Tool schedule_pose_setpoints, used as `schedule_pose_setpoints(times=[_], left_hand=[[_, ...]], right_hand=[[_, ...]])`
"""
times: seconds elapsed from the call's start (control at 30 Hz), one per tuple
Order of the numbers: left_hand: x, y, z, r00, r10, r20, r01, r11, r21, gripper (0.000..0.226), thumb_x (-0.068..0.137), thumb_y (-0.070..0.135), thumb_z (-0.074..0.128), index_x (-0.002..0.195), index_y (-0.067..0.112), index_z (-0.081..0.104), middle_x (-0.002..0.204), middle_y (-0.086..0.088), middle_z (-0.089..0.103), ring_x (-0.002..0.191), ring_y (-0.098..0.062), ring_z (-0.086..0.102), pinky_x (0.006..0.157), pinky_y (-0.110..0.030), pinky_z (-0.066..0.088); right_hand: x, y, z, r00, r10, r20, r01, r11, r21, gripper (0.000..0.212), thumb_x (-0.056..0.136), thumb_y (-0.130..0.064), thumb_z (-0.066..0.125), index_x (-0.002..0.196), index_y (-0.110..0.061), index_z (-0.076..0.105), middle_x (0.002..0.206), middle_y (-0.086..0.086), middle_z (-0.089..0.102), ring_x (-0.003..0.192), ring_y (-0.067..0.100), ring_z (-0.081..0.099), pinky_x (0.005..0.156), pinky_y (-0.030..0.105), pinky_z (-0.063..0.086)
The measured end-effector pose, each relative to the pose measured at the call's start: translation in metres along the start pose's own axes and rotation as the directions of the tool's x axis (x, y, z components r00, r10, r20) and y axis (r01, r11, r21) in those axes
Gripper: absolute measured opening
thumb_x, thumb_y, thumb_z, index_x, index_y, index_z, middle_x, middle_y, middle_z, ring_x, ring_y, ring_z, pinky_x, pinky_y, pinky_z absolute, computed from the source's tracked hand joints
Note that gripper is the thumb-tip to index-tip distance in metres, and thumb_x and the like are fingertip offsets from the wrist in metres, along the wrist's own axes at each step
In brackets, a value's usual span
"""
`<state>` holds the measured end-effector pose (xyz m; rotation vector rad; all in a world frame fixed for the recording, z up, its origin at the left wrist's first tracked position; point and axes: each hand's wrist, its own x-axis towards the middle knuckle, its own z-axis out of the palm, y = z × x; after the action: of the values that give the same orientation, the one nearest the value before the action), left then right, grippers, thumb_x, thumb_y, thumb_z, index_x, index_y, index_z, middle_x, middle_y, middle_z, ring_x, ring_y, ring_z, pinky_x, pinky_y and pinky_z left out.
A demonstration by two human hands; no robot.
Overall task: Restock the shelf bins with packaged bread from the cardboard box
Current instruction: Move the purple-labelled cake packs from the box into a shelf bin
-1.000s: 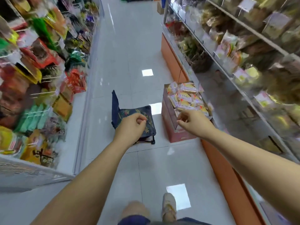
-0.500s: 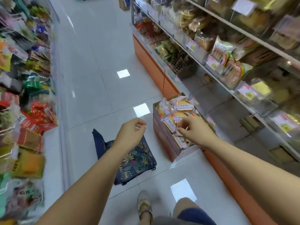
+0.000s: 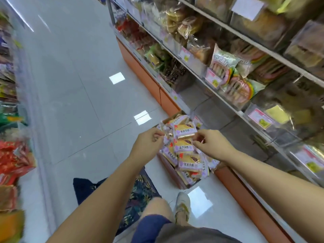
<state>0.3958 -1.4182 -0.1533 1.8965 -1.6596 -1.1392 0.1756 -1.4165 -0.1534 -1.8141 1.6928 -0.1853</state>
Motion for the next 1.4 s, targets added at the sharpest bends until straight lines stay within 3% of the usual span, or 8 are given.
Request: schedule_pose_setpoints(times=[0.27,0.4,0.6,0.8,0.9,1.03,1.17,1.4], left_hand=[[0.059,0.019,-0.013,1.0,0.003,-0.02,-0.002,0.999,0.041,0.016,0.092,0.022,0.051,0.091,0.03,0.065,0.088,0.011,0.066,0.08,-0.009,0.062,0.066,-0.024,0.047],[0.097,0.037,-0.014,0.997,0.042,0.072,-0.047,0.997,0.066,0.013,0.09,0.021,0.052,0.092,0.03,0.062,0.086,0.016,0.062,0.082,-0.011,0.064,0.075,-0.03,0.051],[0.177,0.06,-0.006,0.957,0.152,0.247,-0.207,0.955,0.212,0.015,0.092,0.022,0.052,0.099,0.029,0.062,0.094,0.015,0.06,0.086,-0.007,0.059,0.085,-0.028,0.049],[0.285,0.076,0.005,0.785,0.256,0.565,-0.508,0.787,0.35,0.022,0.093,0.023,0.05,0.11,0.024,0.065,0.096,0.013,0.058,0.09,-0.007,0.055,0.079,-0.021,0.044],[0.335,0.079,0.008,0.674,0.23,0.702,-0.615,0.701,0.361,0.023,0.094,0.023,0.05,0.111,0.023,0.065,0.1,0.008,0.061,0.098,-0.012,0.058,0.08,-0.023,0.044],[0.376,0.065,0.02,0.572,0.24,0.784,-0.696,0.647,0.31,0.022,0.093,0.018,0.051,0.11,0.017,0.065,0.103,0.002,0.062,0.102,-0.018,0.06,0.086,-0.029,0.047],[0.389,0.033,0.049,0.515,0.233,0.825,-0.714,0.649,0.262,0.021,0.091,0.017,0.053,0.107,0.019,0.066,0.109,0.001,0.066,0.101,-0.019,0.061,0.089,-0.036,0.049],[0.393,-0.036,0.139,0.439,0.292,0.85,-0.742,0.651,0.16,0.022,0.092,0.027,0.054,0.113,0.024,0.062,0.11,0.008,0.062,0.099,-0.011,0.059,0.083,-0.029,0.049]], right_hand=[[0.052,-0.005,-0.024,0.998,-0.028,0.048,0.028,1.0,0.006,0.006,0.089,-0.027,0.058,0.084,-0.024,0.061,0.076,-0.017,0.056,0.08,0.012,0.059,0.073,0.034,0.05],[0.071,0.006,-0.036,0.999,0.031,0.006,-0.032,0.999,0.037,0.006,0.087,-0.027,0.059,0.085,-0.023,0.063,0.072,-0.017,0.057,0.077,0.011,0.059,0.072,0.033,0.05],[0.109,0.022,-0.047,0.978,0.202,-0.058,-0.195,0.974,0.114,0.007,0.087,-0.031,0.059,0.086,-0.026,0.064,0.082,-0.011,0.064,0.077,0.009,0.06,0.073,0.035,0.052],[0.17,0.043,-0.033,0.862,0.476,-0.173,-0.423,0.864,0.272,0.006,0.09,-0.029,0.061,0.084,-0.03,0.059,0.085,-0.01,0.065,0.082,0.011,0.06,0.071,0.029,0.049],[0.191,0.046,-0.01,0.762,0.623,-0.178,-0.539,0.761,0.361,0.011,0.091,-0.023,0.06,0.097,-0.015,0.066,0.092,0.0,0.066,0.084,0.015,0.057,0.066,0.02,0.034],[0.198,0.05,0.03,0.668,0.741,-0.074,-0.669,0.641,0.376,0.021,0.091,-0.027,0.059,0.107,-0.014,0.064,0.099,0.001,0.068,0.092,0.019,0.061,0.075,0.029,0.044],[0.196,0.059,0.059,0.625,0.779,-0.044,-0.728,0.603,0.326,0.035,0.09,-0.033,0.06,0.121,-0.019,0.059,0.106,-0.001,0.068,0.099,0.017,0.062,0.085,0.03,0.046],[0.199,0.12,0.116,0.671,0.74,-0.051,-0.726,0.669,0.158,0.05,0.087,-0.042,0.062,0.127,-0.014,0.055,0.13,0.0,0.055,0.12,0.023,0.049,0.096,0.033,0.039]])
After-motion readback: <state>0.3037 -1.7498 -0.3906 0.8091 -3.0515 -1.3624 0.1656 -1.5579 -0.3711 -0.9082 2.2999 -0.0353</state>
